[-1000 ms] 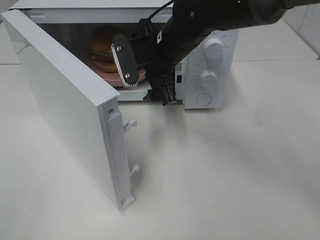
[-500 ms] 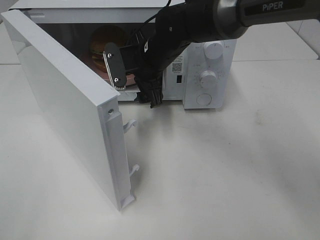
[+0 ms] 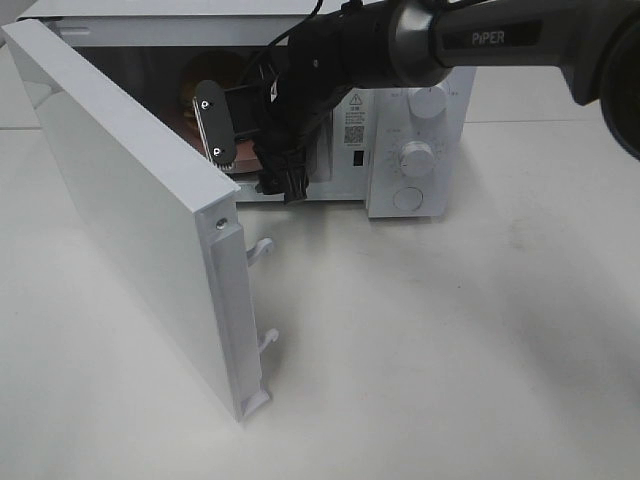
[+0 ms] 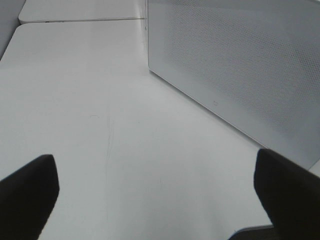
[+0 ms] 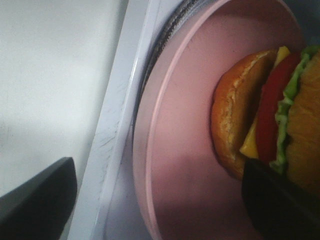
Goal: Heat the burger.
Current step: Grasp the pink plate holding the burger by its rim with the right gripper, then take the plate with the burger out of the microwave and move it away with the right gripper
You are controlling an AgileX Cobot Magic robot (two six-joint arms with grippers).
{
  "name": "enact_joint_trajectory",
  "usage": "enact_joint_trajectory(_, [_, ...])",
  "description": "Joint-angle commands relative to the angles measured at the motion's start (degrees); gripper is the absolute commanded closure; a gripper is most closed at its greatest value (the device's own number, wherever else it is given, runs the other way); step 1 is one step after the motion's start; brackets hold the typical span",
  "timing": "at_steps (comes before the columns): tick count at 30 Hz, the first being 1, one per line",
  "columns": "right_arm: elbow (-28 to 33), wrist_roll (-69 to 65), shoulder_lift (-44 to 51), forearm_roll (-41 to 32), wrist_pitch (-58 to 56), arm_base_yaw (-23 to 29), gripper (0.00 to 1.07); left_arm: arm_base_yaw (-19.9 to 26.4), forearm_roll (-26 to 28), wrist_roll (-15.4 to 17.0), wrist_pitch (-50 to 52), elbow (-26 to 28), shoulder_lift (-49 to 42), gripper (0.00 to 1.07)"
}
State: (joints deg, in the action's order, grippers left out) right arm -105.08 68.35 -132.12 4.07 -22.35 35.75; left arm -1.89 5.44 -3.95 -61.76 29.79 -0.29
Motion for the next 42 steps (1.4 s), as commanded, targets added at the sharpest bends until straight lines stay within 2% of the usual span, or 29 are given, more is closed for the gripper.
enact_joint_trajectory(1, [-2.06,-0.46,-1.43,0.34,-1.55,-0.06,0.21,0.23,0.06,0.17,0.23,-0.11,-0.86,0.09])
enact_joint_trajectory(7, [-3.50,-0.34,-3.21,-0.63,-1.55,-0.63,0.27,0.23,0.06,0.17,0.23,-0.11,-0.86,0.09])
enact_joint_trajectory(8, [-4.18,-0.34,-3.95,-1.95,-1.55,-0.69,0.33,0.23,0.06,0.17,0.23,-0.11,-0.86,0.09])
enact_joint_trajectory(10, [-4.58,-0.34,-4.35,-2.35,-1.60,-0.74,0.36,0.23,0.06,0.17,0.23,-0.11,-0.86,0.09])
enact_joint_trajectory(11, [-5.44,-0.34,-5.21,-3.27,-1.43,-0.74,0.44,0.23,0.06,0.17,0.23,-0.11,-0.86,0.09])
enact_joint_trajectory(12, [-5.44,-0.34,-5.21,-3.27,-1.43,-0.74,0.44,0.23,0.06,0.17,0.23,-0.11,-0.86,0.09])
enact_joint_trajectory(13, [-6.30,0.00,-6.07,-4.53,-1.15,-0.74,0.51,0.23,0.06,0.17,0.23,-0.11,-0.86,0.09])
enact_joint_trajectory(15, [-6.65,0.06,-6.36,-5.10,-1.03,-0.74,0.54,0.23,0.06,0.17,0.23,-0.11,-0.86,0.09])
enact_joint_trajectory(16, [-7.28,0.57,-6.99,-6.02,-0.74,-0.74,0.64,0.23,0.06,0.17,0.23,-0.11,-0.86,0.09])
enact_joint_trajectory(17, [-7.28,0.57,-6.99,-6.02,-0.74,-0.74,0.64,0.23,0.06,0.17,0.23,-0.11,-0.86,0.09])
enact_joint_trajectory(18, [-7.85,1.38,-7.16,-6.65,-0.29,-0.74,0.76,0.23,0.06,0.17,0.23,-0.11,-0.86,0.09])
enact_joint_trajectory(19, [-7.85,1.49,-7.16,-7.33,0.23,-0.74,0.83,0.23,0.06,0.17,0.23,-0.11,-0.86,0.09])
enact_joint_trajectory(20, [-7.85,1.49,-7.16,-7.33,0.23,-0.74,0.83,0.23,0.06,0.17,0.23,-0.11,-0.86,0.09])
enact_joint_trajectory(21, [-7.85,1.43,-7.16,-8.94,2.06,-0.74,0.98,0.23,0.06,0.17,0.23,-0.11,-0.86,0.09])
enact_joint_trajectory(22, [-7.85,1.43,-7.16,-8.94,2.06,-0.74,0.98,0.23,0.06,0.17,0.23,-0.11,-0.86,0.09])
enact_joint_trajectory(23, [-7.85,1.43,-7.16,-9.68,3.32,-0.74,1.07,0.23,0.06,0.17,0.23,-0.11,-0.86,0.09])
enact_joint_trajectory(32, [-7.85,1.43,-7.16,-10.49,2.64,-0.57,1.07,0.23,0.06,0.17,0.23,-0.11,-0.86,0.09])
enact_joint_trajectory(42, [-7.73,6.76,-3.78,-10.43,-6.59,0.06,1.07,0.23,0.06,0.17,0.23,-0.11,-0.86,0.09])
